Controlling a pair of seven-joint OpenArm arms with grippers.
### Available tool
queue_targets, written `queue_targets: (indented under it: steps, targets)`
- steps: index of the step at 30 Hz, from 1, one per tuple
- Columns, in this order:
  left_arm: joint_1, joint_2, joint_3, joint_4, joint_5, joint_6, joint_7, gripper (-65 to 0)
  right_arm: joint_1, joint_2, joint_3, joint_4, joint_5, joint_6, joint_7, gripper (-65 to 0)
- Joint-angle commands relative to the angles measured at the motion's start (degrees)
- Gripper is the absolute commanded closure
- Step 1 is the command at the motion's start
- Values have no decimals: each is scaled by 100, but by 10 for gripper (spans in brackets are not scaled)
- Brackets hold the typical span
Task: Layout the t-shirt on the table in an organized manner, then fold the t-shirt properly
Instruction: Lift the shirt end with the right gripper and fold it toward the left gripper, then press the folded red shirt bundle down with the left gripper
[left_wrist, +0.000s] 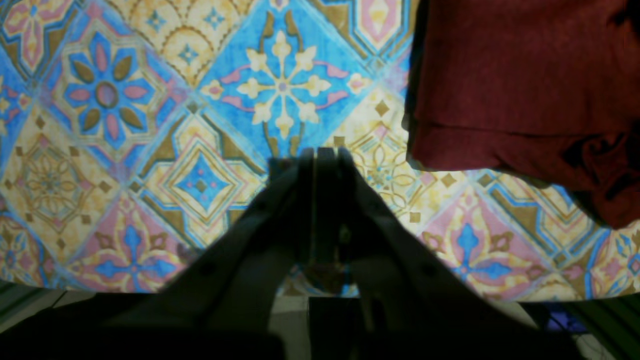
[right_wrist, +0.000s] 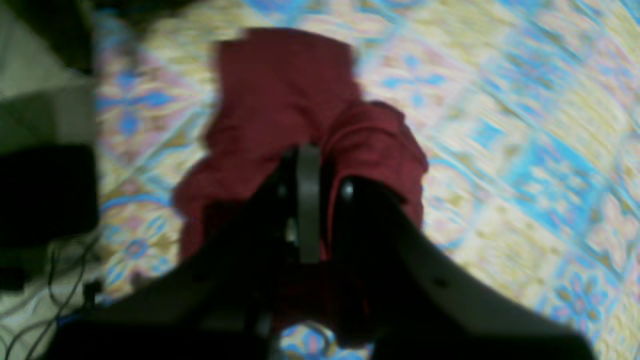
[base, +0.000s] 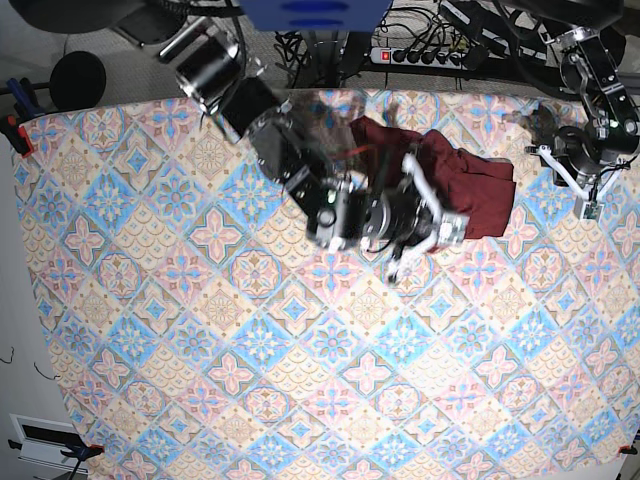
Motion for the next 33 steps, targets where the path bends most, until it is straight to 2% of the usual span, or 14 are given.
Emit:
queue_targets:
  steps: [1, 8, 11, 20, 27, 33]
  targets:
    - [-16, -64, -42, 80, -23, -3, -77, 0, 160, -95, -17, 65, 96, 21, 250, 0]
    - [-16, -2, -42, 80, -32, -3, -77, 0, 371, -95, -25, -119, 132, 21, 611, 0]
    - [-16, 130, -42, 88, -32, -3, -77, 0, 477, -95, -34, -207, 132, 21, 831, 0]
    - [-25, 147, -33, 88, -32, -3, -77, 0, 477, -95, -34, -278, 140, 21, 1463, 0]
    - [-34, 147, -16, 88, -32, -3, -77, 0, 477, -95, -78, -445, 140, 21, 2281, 0]
    - [-43, 306, -7, 88, -6, -3, -77, 0, 556, -95, -228, -744, 132, 21, 2835, -3]
